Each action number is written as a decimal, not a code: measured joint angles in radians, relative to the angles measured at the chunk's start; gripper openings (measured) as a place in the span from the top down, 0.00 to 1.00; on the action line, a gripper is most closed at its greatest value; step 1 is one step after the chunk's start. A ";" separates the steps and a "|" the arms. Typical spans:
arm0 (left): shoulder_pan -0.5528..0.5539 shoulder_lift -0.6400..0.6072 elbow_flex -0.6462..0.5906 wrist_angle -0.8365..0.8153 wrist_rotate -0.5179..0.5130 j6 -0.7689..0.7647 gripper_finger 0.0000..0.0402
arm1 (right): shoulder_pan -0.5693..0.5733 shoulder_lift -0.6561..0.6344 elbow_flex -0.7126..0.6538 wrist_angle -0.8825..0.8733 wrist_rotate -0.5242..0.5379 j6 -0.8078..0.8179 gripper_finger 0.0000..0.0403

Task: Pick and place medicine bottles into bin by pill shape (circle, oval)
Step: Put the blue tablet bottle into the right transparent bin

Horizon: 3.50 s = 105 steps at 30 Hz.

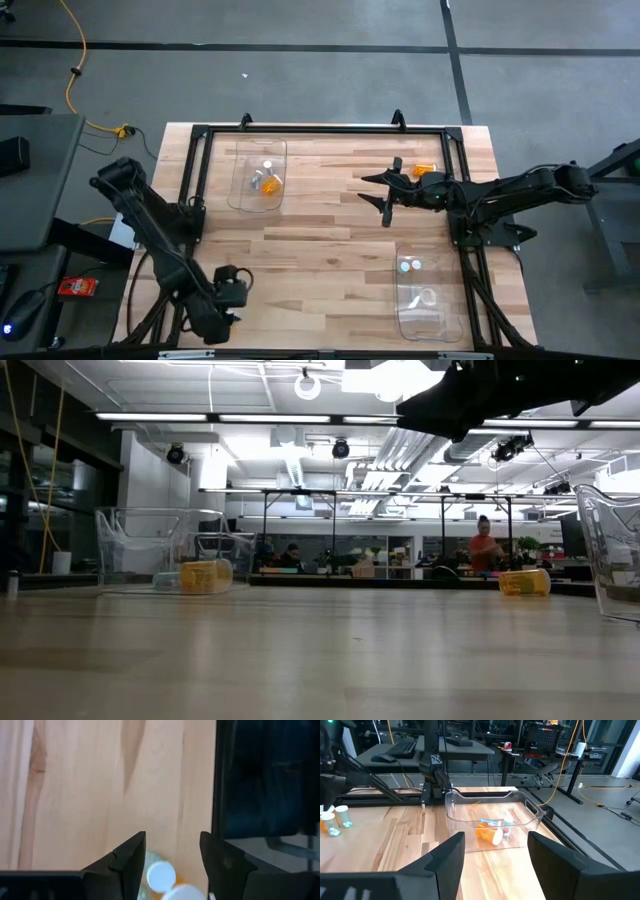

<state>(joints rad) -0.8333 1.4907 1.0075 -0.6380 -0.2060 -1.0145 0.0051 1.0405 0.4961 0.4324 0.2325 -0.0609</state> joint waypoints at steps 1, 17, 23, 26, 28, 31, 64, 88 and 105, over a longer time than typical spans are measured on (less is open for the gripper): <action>0.000 0.017 0.008 0.000 -0.002 0.002 0.57 | 0.000 0.000 0.000 -0.003 0.000 -0.004 0.48; -0.033 0.261 0.330 -0.340 0.054 0.045 0.57 | -0.001 0.000 0.000 -0.015 0.051 -0.035 0.48; -0.062 0.304 0.330 -0.361 0.049 0.023 0.57 | -0.001 0.000 0.000 -0.025 0.053 -0.073 0.48; -0.067 0.313 0.330 -0.361 0.008 0.022 0.57 | -0.001 0.000 0.000 -0.025 0.053 -0.079 0.48; -0.066 0.319 0.330 -0.364 -0.003 0.023 0.57 | -0.005 0.000 0.000 -0.024 0.052 -0.079 0.48; -0.070 0.331 0.330 -0.365 -0.006 0.027 0.57 | -0.012 0.000 0.000 -0.025 0.053 -0.077 0.48; -0.063 0.395 0.329 -0.465 0.070 0.069 0.70 | -0.013 0.000 0.000 -0.029 0.053 -0.070 0.48; 0.303 -0.087 0.197 -0.061 -0.521 0.893 0.73 | -0.013 0.000 0.000 -0.036 0.052 -0.070 0.48; 0.929 -0.168 -0.489 1.393 0.135 1.089 0.72 | -0.013 0.000 0.000 -0.055 0.052 -0.077 0.48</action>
<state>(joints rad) 0.0956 1.3224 0.5180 0.7548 -0.0708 0.0743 -0.0078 1.0405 0.4961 0.3778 0.2847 -0.1377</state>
